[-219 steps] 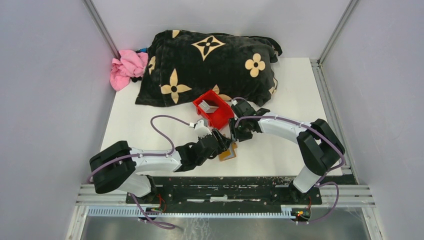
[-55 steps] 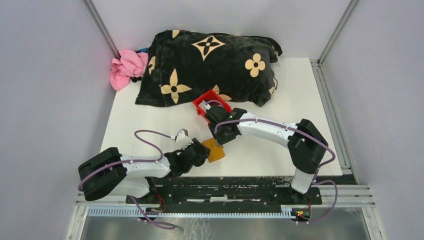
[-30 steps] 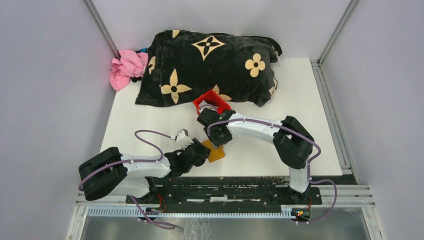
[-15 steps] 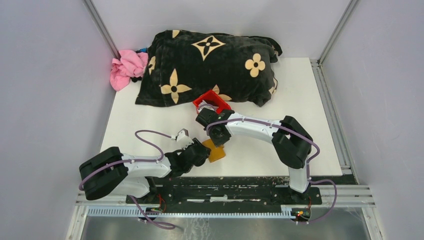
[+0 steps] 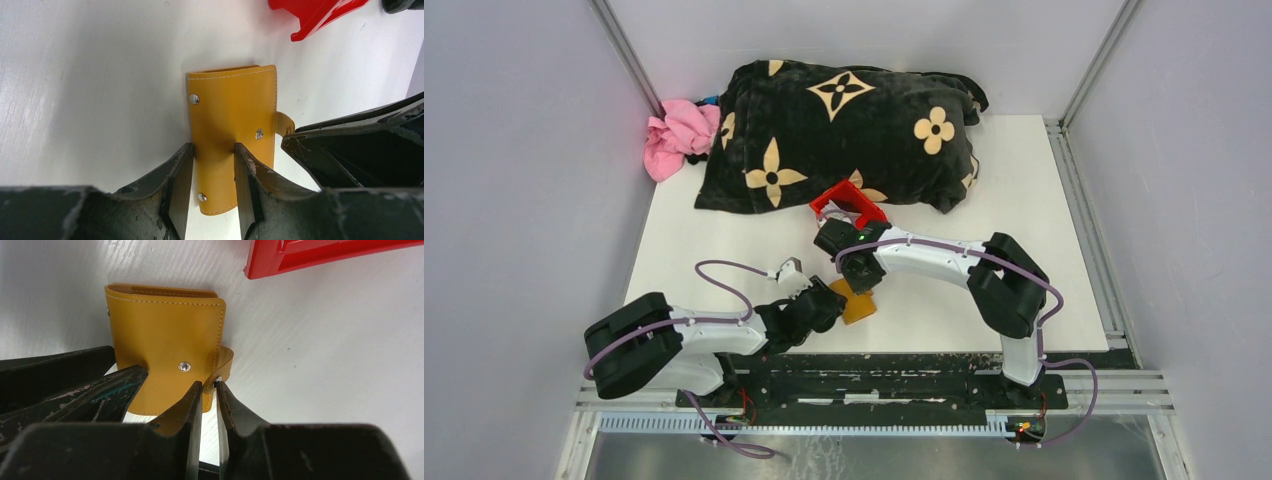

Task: Put the credit cards into the card holder
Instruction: Close the card holder at the center of the board.

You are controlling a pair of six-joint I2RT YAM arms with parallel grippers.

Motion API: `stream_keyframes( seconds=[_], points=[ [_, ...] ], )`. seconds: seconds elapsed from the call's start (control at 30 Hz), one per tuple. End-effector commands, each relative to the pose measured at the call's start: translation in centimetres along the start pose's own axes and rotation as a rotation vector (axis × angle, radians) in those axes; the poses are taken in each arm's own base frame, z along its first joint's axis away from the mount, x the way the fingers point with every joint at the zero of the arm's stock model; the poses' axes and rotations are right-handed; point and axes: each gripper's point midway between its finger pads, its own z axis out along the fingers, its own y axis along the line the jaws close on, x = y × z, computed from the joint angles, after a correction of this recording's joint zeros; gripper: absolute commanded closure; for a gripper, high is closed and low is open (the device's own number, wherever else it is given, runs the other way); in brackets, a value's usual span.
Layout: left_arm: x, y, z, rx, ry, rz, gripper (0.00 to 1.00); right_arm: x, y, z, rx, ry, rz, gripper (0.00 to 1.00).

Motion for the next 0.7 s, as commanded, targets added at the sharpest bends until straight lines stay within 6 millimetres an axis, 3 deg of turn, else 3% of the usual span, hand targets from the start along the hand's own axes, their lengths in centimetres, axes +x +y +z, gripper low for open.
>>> stream_keyframes(
  seconds=[0.0,0.67],
  points=[
    [0.8,2.1,0.1,-0.057,0.027,0.076,0.57,-1.6,0.2,-1.7,-0.002,-0.059,0.005,0.79],
    [1.1,2.0,0.4,-0.054,0.033,0.082,0.57,-1.7,1.4,-1.6,-0.044,-0.055,-0.007,0.91]
  ],
)
